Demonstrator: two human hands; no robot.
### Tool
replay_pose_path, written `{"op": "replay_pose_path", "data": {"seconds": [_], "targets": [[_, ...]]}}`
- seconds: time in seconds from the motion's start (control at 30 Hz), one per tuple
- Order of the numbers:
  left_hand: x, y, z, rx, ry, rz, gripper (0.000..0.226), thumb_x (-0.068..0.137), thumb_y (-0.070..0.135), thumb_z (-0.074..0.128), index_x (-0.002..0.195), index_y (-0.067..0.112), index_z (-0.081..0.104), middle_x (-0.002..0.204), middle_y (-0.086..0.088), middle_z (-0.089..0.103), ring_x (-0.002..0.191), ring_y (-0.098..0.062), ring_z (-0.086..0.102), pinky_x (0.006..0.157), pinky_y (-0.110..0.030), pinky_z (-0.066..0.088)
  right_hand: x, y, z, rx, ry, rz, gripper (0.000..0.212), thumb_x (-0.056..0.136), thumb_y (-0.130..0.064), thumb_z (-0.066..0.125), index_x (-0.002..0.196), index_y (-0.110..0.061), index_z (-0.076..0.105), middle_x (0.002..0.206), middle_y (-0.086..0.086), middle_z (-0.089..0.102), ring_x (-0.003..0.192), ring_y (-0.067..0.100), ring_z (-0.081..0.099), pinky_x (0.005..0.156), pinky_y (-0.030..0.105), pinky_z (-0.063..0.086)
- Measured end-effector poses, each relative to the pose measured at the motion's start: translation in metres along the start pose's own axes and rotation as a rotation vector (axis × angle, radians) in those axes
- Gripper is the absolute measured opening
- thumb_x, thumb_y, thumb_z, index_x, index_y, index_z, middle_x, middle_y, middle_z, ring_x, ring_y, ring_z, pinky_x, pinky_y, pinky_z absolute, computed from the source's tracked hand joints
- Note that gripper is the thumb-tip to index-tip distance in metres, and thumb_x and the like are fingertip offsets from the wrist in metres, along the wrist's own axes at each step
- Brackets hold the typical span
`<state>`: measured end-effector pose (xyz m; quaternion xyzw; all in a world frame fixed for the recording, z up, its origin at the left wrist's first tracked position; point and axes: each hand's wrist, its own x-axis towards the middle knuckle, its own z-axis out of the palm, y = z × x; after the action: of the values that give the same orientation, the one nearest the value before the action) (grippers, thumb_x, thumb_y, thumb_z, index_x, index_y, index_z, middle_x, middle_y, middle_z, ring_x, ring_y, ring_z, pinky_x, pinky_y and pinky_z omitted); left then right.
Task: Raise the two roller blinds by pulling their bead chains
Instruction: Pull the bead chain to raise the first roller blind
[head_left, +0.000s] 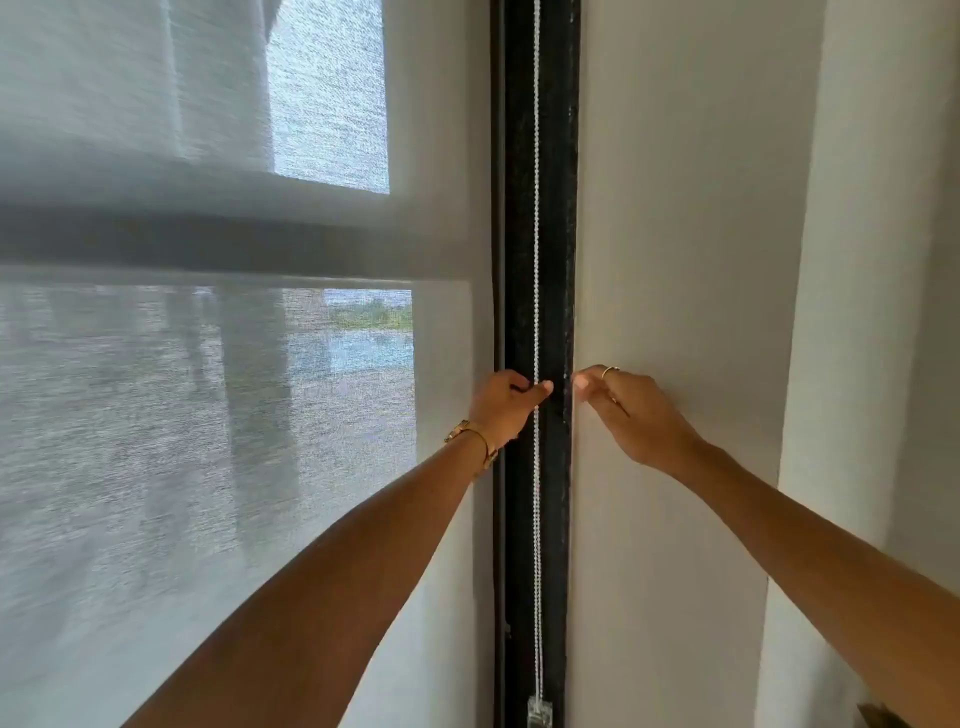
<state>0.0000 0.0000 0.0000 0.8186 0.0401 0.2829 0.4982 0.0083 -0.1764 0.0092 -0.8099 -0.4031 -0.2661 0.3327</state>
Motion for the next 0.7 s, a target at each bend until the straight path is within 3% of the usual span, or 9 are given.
{"op": "replay_pose_path", "data": {"seconds": [0.07, 0.17, 0.27, 0.37, 0.47, 0.57, 0.7], "targets": [[0.01, 0.003, 0.01, 0.094, 0.053, 0.076, 0.032, 0.081, 0.042, 0.069, 0.077, 0.013, 0.056, 0.073, -0.008, 0.061, 0.07, -0.025, 0.059, 0.067, -0.037, 0.053, 0.007, 0.004, -0.001, 0.014, 0.036, 0.016, 0.034, 0.099, -0.036, 0.035, 0.099, -0.014, 0.061, 0.063, -0.014, 0.049, 0.062, 0.003, 0.05, 0.06, 0.02, 0.036], [0.021, 0.002, 0.022, 0.158, 0.125, 0.066, 0.03, 0.08, 0.04, 0.07, 0.079, 0.014, 0.056, 0.07, 0.001, 0.056, 0.065, -0.016, 0.053, 0.058, -0.027, 0.042, 0.021, 0.006, -0.005, -0.013, 0.07, -0.025, 0.033, 0.099, -0.033, 0.036, 0.102, -0.013, 0.062, 0.069, -0.015, 0.054, 0.062, 0.0, 0.049, 0.064, 0.022, 0.041], [0.025, 0.003, 0.02, 0.109, 0.12, 0.071, 0.022, 0.085, 0.033, 0.066, 0.071, 0.019, 0.055, 0.067, 0.003, 0.056, 0.066, -0.016, 0.055, 0.058, -0.024, 0.04, 0.032, 0.001, -0.012, -0.052, 0.098, -0.078, 0.035, 0.099, -0.031, 0.036, 0.11, -0.009, 0.062, 0.096, 0.005, 0.067, 0.085, 0.015, 0.06, 0.08, 0.03, 0.047], [0.032, 0.004, 0.014, 0.073, 0.194, 0.156, 0.028, 0.086, 0.03, 0.065, 0.062, 0.023, 0.053, 0.061, 0.005, 0.055, 0.059, -0.009, 0.053, 0.055, -0.018, 0.04, 0.04, 0.0, -0.018, -0.045, 0.101, -0.072, 0.037, 0.098, -0.034, 0.036, 0.111, -0.01, 0.061, 0.104, 0.008, 0.067, 0.095, 0.021, 0.062, 0.085, 0.035, 0.049], [0.034, 0.013, 0.005, -0.055, 0.242, 0.182, 0.015, 0.088, 0.029, 0.063, 0.08, 0.016, 0.064, 0.074, 0.004, 0.064, 0.068, -0.006, 0.059, 0.053, -0.004, 0.042, 0.043, 0.0, -0.024, -0.041, 0.107, -0.092, 0.036, 0.098, -0.037, 0.036, 0.111, -0.014, 0.06, 0.107, 0.006, 0.067, 0.096, 0.019, 0.062, 0.086, 0.037, 0.051], [0.042, 0.036, -0.011, -0.25, 0.238, 0.161, 0.008, 0.091, 0.017, 0.056, 0.086, 0.02, 0.061, 0.078, 0.0, 0.066, 0.073, -0.012, 0.062, 0.064, -0.018, 0.048, 0.043, 0.003, -0.029, -0.046, 0.076, -0.106, 0.036, 0.097, -0.039, 0.037, 0.115, -0.016, 0.059, 0.108, 0.004, 0.067, 0.098, 0.017, 0.062, 0.087, 0.035, 0.052], [0.061, 0.096, -0.04, -0.395, 0.217, 0.169, 0.007, 0.093, 0.015, 0.054, 0.098, 0.014, 0.059, 0.076, 0.0, 0.064, 0.063, -0.012, 0.06, 0.057, -0.022, 0.05, 0.045, 0.006, -0.032, -0.012, 0.054, -0.129, 0.036, 0.097, -0.037, 0.038, 0.115, -0.015, 0.059, 0.108, 0.004, 0.068, 0.096, 0.017, 0.063, 0.087, 0.037, 0.054]]}}
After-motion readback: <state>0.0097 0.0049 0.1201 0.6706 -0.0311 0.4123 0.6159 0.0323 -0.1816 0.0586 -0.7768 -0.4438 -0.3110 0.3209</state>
